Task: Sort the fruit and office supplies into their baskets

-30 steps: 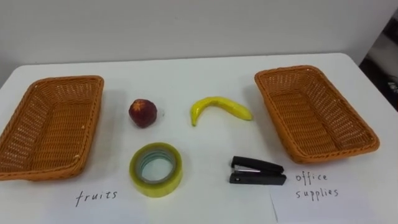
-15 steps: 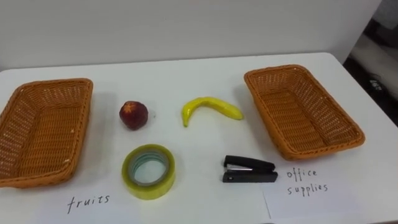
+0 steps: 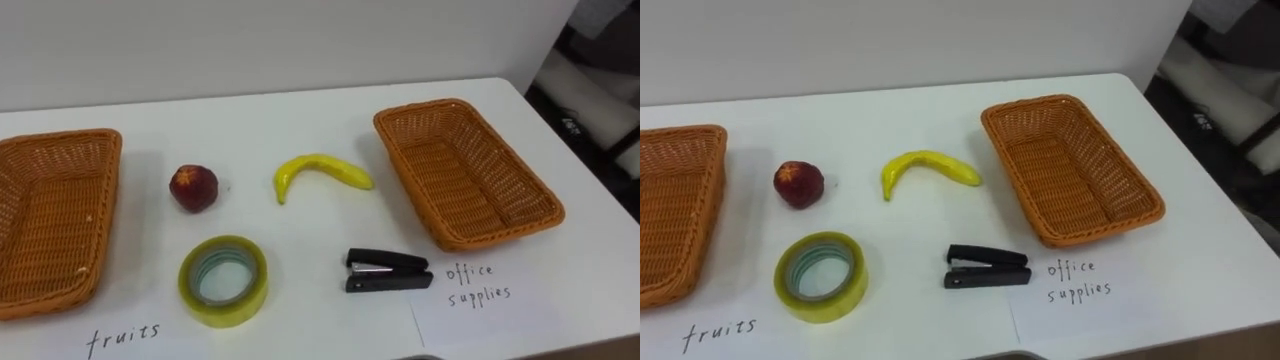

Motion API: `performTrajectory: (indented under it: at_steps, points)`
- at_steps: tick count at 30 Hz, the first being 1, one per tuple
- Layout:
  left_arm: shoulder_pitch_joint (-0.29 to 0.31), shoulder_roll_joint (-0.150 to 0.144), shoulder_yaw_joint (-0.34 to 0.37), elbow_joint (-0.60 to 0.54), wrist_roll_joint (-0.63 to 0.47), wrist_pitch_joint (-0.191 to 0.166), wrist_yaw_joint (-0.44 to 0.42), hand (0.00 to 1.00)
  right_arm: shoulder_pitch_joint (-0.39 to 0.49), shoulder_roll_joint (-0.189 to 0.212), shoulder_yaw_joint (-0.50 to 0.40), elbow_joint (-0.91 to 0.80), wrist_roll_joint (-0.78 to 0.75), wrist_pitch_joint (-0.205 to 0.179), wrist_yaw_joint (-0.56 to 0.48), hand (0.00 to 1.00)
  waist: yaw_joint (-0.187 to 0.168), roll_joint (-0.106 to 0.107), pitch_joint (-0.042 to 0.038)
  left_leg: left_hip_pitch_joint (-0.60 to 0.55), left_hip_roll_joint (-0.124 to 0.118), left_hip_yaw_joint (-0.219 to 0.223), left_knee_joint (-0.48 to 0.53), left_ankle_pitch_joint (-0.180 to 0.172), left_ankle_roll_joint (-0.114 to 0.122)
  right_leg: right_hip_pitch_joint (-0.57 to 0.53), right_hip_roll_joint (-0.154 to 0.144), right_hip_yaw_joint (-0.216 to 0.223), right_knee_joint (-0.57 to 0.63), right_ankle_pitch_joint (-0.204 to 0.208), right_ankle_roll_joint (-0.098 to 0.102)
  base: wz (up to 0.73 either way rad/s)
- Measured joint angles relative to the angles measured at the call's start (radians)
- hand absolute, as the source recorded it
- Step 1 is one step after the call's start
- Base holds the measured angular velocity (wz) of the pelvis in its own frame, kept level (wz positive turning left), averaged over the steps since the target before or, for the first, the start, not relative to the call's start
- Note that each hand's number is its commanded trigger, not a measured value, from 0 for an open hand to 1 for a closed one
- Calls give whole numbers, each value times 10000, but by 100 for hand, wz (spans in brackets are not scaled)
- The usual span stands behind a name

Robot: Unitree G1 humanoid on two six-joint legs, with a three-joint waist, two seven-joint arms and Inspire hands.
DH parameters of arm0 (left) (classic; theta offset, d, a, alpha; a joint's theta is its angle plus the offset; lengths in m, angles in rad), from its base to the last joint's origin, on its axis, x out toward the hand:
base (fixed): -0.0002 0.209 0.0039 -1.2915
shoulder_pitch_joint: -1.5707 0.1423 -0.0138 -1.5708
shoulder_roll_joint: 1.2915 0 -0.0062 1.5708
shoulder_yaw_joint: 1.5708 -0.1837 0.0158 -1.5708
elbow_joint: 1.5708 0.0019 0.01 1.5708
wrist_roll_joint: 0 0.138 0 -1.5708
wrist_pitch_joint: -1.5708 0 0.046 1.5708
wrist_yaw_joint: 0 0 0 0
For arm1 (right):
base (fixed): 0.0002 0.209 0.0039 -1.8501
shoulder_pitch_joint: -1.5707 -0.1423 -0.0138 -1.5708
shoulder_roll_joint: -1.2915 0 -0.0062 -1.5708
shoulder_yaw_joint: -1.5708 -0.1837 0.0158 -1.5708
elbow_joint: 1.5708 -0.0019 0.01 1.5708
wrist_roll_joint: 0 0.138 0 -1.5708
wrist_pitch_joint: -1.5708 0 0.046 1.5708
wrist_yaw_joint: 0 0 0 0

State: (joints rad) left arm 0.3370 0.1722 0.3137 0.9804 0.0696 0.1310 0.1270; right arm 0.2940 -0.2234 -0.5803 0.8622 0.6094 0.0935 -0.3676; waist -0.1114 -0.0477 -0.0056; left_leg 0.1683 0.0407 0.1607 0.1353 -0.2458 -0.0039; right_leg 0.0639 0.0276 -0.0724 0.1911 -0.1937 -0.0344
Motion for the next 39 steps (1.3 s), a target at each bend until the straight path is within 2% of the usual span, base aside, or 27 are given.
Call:
performTrajectory:
  at_steps: [2,7,10,16,20,26,34,39]
  points:
    - [84,6,39,-260,-9,-64,3,0,-30,-102,-336,-612,91,-150,-700,0,-10,-60,-2,-7,-10,28,2,0,2,-9,6,59,-13,-2,6,-5]
    - [106,-25,27,-388,4,-102,4,0,-73,-136,-427,-1971,169,-295,-1944,0,-39,-229,-5,-45,-17,76,6,1,3,-95,25,140,-10,-10,26,-2]
    - [111,-25,26,-400,9,-118,100,0,-126,-137,-697,-2663,159,-581,-2488,0,-117,-228,-5,-80,-17,77,14,1,3,-115,17,145,-17,-9,27,-1]
    - [242,-29,25,-398,5,-282,197,0,-134,-137,-709,-4150,152,-747,-3529,0,-164,-209,-5,-34,-2,296,16,2,2,-199,99,408,-7,-9,29,-11]
    - [285,-27,-20,-399,10,-371,184,0,108,-129,-699,-5745,-104,-988,-4192,0,-190,-221,-6,-162,-29,293,33,3,4,-335,101,393,135,-2,43,-2]
    - [272,-24,-23,-347,14,-584,187,0,27,-131,-704,-7223,-2349,-1313,-4680,0,-197,-224,5,-204,-12,292,155,2,4,-324,87,325,160,-8,36,2]
    - [346,-76,-20,-32,98,-677,212,0,4,-135,-703,-8780,-3555,-1405,-4807,0,-67,-218,17,-260,-16,282,139,1,9,-466,94,329,344,-27,42,1]
    - [268,-68,-20,215,94,-801,212,0,-6,-137,-691,-10101,-4273,-1644,-5127,0,102,-226,15,-243,-8,275,125,1,8,-460,95,283,346,-23,29,0]
